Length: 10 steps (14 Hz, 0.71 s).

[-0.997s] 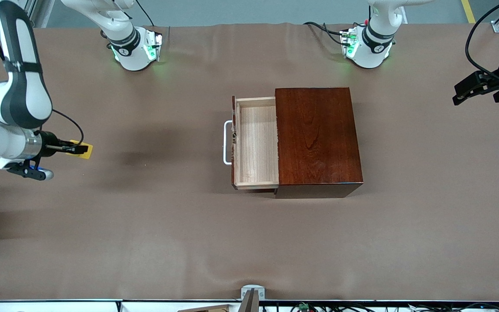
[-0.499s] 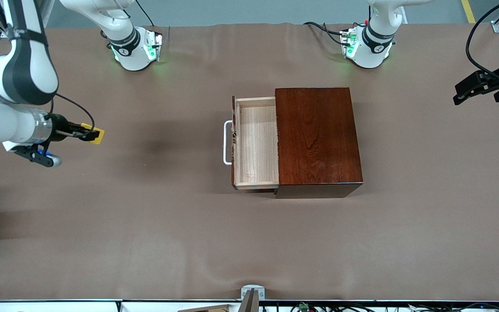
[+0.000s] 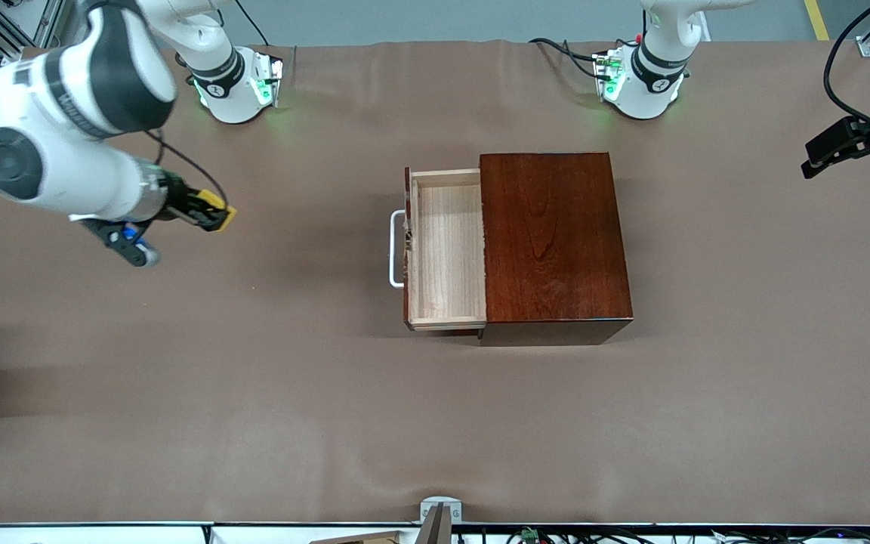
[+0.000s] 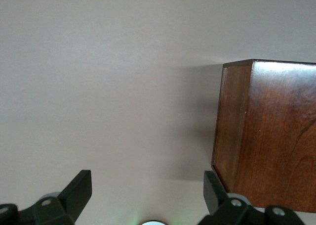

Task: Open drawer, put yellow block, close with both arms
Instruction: 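Lift the yellow cube with the right gripper and carry it over the drawer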

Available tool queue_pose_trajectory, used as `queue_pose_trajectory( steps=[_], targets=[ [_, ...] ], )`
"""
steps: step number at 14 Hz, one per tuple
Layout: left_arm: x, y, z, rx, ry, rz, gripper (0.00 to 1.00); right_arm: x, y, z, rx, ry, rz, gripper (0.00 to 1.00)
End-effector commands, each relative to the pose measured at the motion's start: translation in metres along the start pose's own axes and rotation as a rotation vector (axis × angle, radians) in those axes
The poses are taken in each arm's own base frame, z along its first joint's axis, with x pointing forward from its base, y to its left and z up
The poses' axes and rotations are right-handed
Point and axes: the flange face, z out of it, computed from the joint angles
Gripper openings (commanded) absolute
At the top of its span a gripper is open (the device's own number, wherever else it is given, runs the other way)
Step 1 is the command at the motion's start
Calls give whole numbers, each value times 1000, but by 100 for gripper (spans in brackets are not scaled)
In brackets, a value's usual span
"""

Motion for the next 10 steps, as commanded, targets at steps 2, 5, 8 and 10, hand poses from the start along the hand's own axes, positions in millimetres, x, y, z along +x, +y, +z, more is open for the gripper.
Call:
queue_pose_trajectory(
  steps=[2,5,8,10],
  targets=[
    [-7,-2,-10,0,5,-2,100,-48,-32,-4,17,24,159,0],
    [-10,-1,-11,2,-8,-4,100,-73,-58,-1,100,-30,316,0],
    [-10,-2,-10,2,-11,-6,100,-101,-86,10,114,-24,430,0],
    [-10,-2,-10,2,-11,-6,100,-121,-113,15,147,-18,553,0]
  ],
)
